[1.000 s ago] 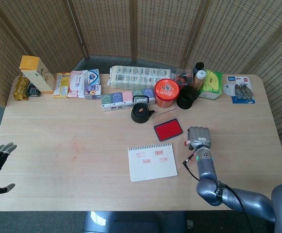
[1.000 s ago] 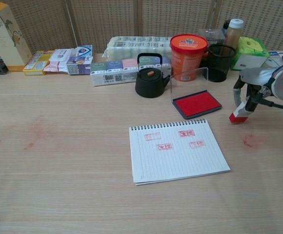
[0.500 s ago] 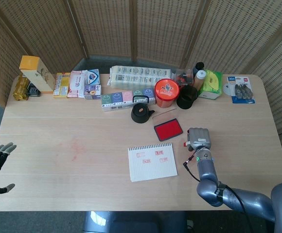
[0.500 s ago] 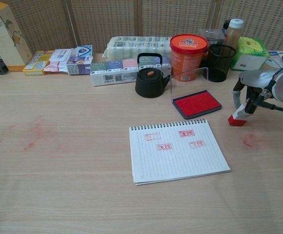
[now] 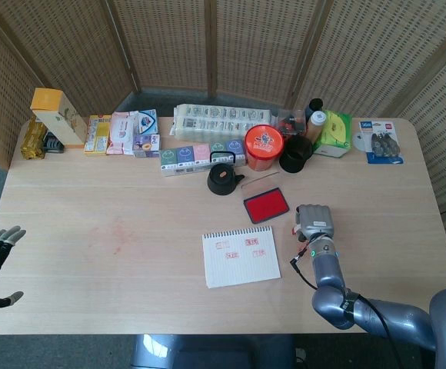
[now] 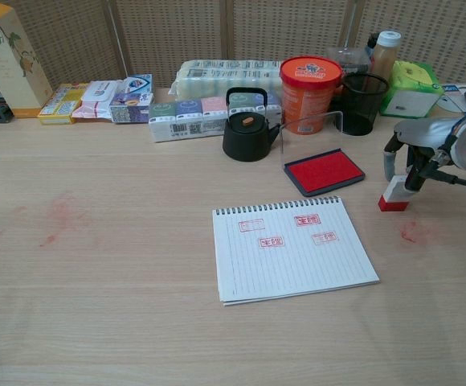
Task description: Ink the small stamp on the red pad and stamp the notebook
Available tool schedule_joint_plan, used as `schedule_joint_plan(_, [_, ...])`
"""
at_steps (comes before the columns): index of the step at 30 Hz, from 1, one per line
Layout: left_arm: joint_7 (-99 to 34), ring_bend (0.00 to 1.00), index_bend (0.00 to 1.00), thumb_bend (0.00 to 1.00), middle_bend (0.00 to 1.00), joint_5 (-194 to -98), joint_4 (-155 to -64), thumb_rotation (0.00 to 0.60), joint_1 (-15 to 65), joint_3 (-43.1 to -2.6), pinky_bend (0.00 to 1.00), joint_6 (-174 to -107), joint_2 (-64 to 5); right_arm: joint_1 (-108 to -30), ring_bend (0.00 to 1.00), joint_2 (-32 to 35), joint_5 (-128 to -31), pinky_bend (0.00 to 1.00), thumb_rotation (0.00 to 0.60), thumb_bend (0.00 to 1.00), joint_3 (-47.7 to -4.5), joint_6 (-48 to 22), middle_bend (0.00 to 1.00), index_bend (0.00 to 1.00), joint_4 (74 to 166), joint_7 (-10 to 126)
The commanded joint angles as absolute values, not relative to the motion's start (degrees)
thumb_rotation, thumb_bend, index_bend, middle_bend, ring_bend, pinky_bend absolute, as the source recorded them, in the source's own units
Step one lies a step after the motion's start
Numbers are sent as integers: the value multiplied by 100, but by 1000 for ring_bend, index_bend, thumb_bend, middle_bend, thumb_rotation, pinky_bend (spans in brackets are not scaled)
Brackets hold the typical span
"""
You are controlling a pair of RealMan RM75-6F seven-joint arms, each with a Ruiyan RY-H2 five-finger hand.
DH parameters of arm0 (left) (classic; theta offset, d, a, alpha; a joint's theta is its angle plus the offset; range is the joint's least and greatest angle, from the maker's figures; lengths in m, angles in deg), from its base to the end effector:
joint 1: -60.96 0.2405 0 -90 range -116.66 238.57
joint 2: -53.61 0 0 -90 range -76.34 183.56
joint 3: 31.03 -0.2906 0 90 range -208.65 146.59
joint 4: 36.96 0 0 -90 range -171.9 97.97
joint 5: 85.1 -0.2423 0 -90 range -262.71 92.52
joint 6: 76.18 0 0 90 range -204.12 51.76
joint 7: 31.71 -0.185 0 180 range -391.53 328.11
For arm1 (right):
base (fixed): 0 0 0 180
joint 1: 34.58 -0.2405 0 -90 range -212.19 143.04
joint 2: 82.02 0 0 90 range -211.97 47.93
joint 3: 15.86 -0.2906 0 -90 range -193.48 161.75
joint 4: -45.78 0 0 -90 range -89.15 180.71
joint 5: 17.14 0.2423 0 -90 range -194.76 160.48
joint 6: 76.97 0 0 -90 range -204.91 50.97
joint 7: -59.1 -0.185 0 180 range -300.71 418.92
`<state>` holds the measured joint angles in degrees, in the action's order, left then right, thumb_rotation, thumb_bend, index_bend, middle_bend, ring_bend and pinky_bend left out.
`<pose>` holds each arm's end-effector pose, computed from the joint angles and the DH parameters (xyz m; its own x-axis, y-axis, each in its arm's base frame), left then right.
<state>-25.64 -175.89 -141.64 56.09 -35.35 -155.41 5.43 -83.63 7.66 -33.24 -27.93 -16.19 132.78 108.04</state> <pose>-0.3343 0.1901 0.1771 0.3632 0.2259 0.9039 0.9309 -0.0466 -0.3623 -0.2203 -0.4240 -0.0644 0.4671 -0.4910 0.7353 -0.8250 0.0572 0.5622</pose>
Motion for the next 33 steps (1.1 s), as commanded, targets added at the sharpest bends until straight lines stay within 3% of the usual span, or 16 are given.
schedule_joint_plan(1, [-2554, 0, 0, 0, 0, -17594, -14161, 600, 5613, -3535, 3, -15550, 547, -8376, 993, 769, -3322, 1000, 600, 412, -2779, -1604, 935, 436, 13291, 10799])
schedule_joint_plan(14, [-2493, 0, 0, 0, 0, -17657, -14154, 600, 5622, -3549, 3, -15584, 570, -8443, 986, 426, -3543, 1000, 600, 412, -2753, -1238, 921, 415, 14240, 10844])
schedule_joint_plan(18, [-2433, 0, 0, 0, 0, -17699, -14146, 600, 5638, -3556, 3, -15631, 594, -8419, 937, 115, -3827, 1000, 600, 413, -2815, -1134, 876, 409, 14916, 10713])
schedule_joint_plan(22, [-2378, 0, 0, 0, 0, -17721, -14128, 600, 5645, -3563, 3, -15651, 613, -8228, 781, -251, -4717, 980, 600, 388, -2716, -1076, 743, 397, 15432, 10361])
schedule_joint_plan(24, [-2370, 0, 0, 0, 0, -17731, -14123, 600, 5649, -3563, 3, -15665, 619, -8089, 648, -453, -5370, 901, 600, 353, -2562, -1039, 644, 390, 15571, 10192])
schedule_joint_plan(28, [-2371, 0, 0, 0, 0, -17801, -14131, 600, 5699, -3565, 3, -15795, 642, -7602, 489, -930, -7567, 784, 600, 280, -1923, -585, 547, 389, 15598, 9763])
schedule_joint_plan(33, [-2382, 0, 0, 0, 0, -17808, -14145, 600, 5748, -3565, 3, -15884, 647, -7148, 249, -1348, -8628, 600, 590, 121, -1634, -277, 309, 332, 15733, 8938])
